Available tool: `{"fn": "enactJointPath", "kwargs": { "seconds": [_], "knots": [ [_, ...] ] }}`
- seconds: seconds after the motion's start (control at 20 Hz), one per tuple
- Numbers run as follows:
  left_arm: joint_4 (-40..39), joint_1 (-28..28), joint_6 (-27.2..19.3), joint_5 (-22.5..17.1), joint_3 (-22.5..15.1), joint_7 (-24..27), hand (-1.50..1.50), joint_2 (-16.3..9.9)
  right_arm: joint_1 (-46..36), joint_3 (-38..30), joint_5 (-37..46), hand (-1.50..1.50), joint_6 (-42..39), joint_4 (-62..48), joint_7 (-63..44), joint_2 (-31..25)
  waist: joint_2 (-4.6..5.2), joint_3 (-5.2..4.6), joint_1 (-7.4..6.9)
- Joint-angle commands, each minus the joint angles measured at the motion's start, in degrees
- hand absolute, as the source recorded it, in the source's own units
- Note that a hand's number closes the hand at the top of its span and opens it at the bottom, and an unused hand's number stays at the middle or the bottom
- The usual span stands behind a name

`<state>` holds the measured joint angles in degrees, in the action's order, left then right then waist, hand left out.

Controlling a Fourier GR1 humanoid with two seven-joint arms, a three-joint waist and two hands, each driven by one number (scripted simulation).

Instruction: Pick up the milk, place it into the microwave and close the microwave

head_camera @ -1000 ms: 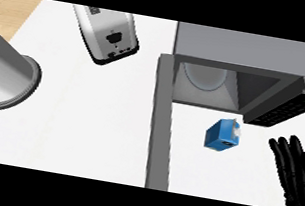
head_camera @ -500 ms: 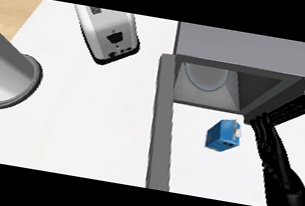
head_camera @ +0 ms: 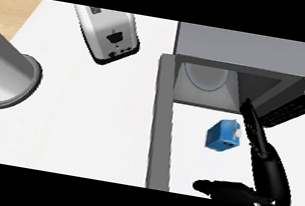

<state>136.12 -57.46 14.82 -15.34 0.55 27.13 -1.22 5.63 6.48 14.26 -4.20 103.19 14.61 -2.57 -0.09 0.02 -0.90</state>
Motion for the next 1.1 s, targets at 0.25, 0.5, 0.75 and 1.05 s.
{"fn": "enactJointPath", "kwargs": {
  "seconds": [0.25,0.5,0.75,1.05],
  "knots": [
    [0.3,-6.6,6.2,-2.6,2.4,4.1,-1.5,1.0,-6.6,-7.1,0.6,-1.5,3.1,-15.6,6.2,-1.5,-0.04,0.01,-0.23],
    [-0.7,-2.4,4.5,-2.2,3.9,1.8,-1.5,1.1,-10.1,-9.6,-0.6,-1.5,1.5,-24.3,13.0,-3.7,0.09,0.02,0.29],
    [-0.4,-9.2,7.3,-2.8,2.5,7.2,-1.5,1.2,-13.6,-9.2,0.1,-1.5,0.5,-32.6,15.4,-3.7,0.02,0.02,-0.42],
    [-3.3,-7.0,9.6,-5.5,7.9,6.8,-1.5,1.2,-12.1,-8.3,2.1,-1.5,1.7,-40.9,22.3,-2.9,0.02,0.01,-0.13]
  ]
}}
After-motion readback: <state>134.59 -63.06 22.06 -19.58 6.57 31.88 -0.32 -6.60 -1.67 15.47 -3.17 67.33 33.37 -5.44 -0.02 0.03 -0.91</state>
